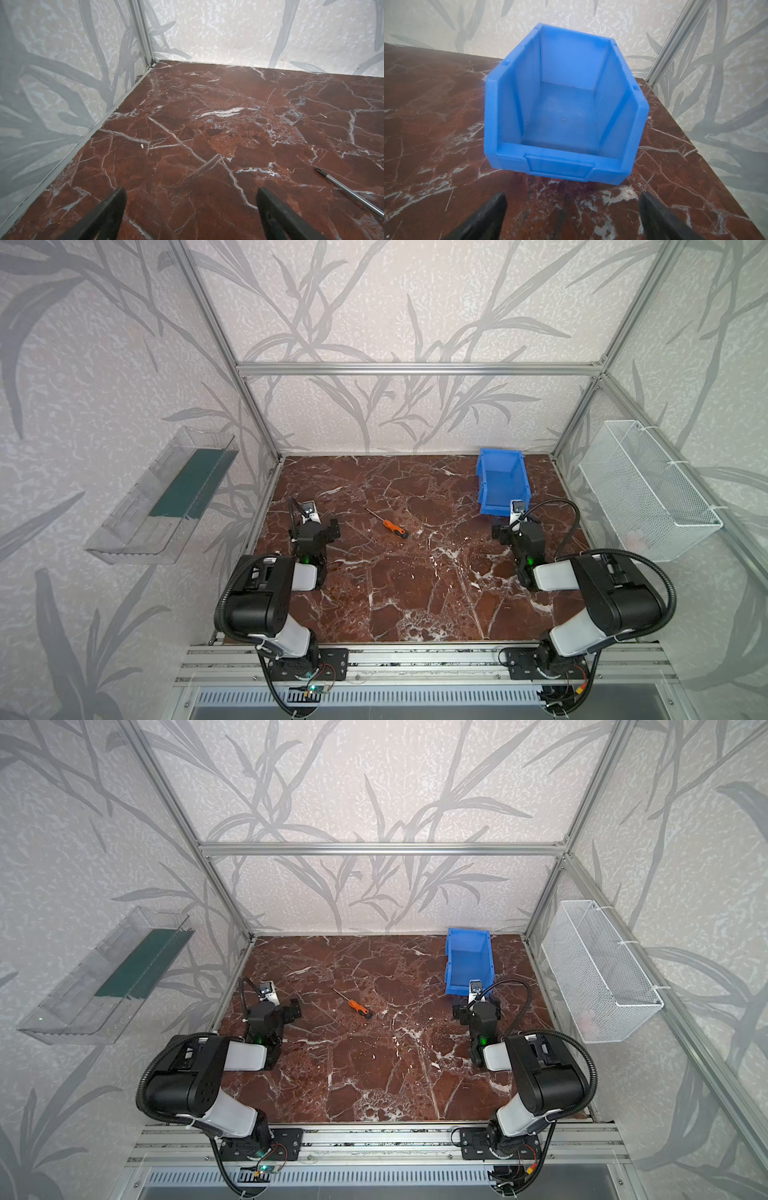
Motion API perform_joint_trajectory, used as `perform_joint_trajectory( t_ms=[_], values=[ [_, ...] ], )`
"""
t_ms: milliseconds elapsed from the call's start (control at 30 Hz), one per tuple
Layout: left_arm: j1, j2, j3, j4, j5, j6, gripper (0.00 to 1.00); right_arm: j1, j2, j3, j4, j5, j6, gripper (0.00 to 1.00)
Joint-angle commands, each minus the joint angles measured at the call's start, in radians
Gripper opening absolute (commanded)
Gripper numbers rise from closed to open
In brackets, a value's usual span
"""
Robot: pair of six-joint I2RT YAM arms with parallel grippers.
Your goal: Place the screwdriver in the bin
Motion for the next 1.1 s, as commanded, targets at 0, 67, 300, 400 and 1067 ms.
perform_joint_trajectory(
  t_ms=[0,67,300,400,1067],
  values=[
    [0.004,0.005,0.016,0.005,0.005,0.017,0.99,-0.003,0.003,0.006,0.003,-0.007,0.012,0.99],
    [0.004,0.006,0.014,0.007,0.005,0.017,0.99,-0.003,0.005,0.005,0.004,-0.008,0.01,0.99],
    [0.004,0.005,0.014,0.006,0.005,0.017,0.99,-0.003,0.005,0.005,0.006,-0.007,0.011,0.99],
    [0.004,0.005,0.016,0.005,0.005,0.018,0.99,-0.003,0.004,0.005,0.005,-0.007,0.011,0.99],
    [0.004,0.003,0.002,0.03,-0.003,0.017,0.99,-0.003,0.005,0.006,0.005,-0.008,0.011,0.99]
  ],
)
